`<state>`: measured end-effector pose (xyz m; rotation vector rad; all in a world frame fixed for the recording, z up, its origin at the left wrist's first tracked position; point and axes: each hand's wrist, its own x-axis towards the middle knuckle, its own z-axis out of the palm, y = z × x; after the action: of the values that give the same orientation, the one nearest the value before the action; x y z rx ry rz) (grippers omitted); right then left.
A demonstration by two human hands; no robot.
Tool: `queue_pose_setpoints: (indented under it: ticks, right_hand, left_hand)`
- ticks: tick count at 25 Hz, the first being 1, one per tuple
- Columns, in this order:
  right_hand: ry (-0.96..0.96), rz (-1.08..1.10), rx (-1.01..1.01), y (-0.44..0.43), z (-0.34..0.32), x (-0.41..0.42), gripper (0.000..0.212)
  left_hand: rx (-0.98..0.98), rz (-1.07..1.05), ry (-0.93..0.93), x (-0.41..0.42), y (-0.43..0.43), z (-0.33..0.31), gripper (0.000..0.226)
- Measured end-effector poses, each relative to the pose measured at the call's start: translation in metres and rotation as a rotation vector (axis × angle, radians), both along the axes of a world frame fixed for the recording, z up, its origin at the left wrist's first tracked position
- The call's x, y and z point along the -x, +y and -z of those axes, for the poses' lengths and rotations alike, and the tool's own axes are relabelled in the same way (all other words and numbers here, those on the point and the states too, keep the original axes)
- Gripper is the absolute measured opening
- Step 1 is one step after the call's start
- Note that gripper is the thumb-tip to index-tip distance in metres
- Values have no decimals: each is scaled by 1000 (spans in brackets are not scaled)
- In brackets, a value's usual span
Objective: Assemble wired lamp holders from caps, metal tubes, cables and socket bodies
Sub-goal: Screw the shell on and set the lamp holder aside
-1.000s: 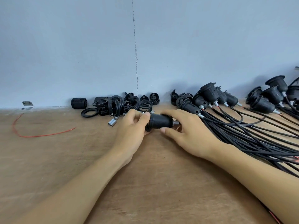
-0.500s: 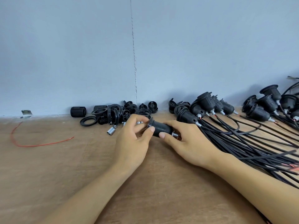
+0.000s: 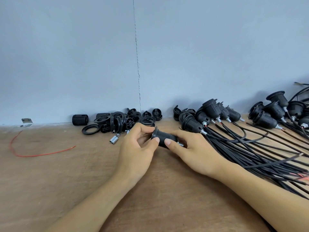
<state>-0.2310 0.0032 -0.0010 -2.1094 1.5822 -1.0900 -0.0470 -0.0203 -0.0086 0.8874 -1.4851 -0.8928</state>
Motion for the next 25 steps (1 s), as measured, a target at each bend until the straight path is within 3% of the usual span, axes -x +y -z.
queue_pose_setpoints:
  ticks: [4,10,16,20,25]
  right_hand:
    - [-134,20,-43,-2,-3,2,20]
    - [-180,-8,-24,3,-8,2,16]
    - [-139,-14,-7,2,-7,3,15]
    - [25,-50,23,4,-3,0,21]
    - [10,25,13,-2,-2,3,22]
  left_hand:
    - [24,-57,-35,-1,-1,2,22]
    - [27,-140,-106,-1,2,-1,16]
    - [-20,-91,-152,0,2,-1,55]
    - [-128,-50,3,2,6,-8,25]
    - [-41,28,82,4,14,-13,19]
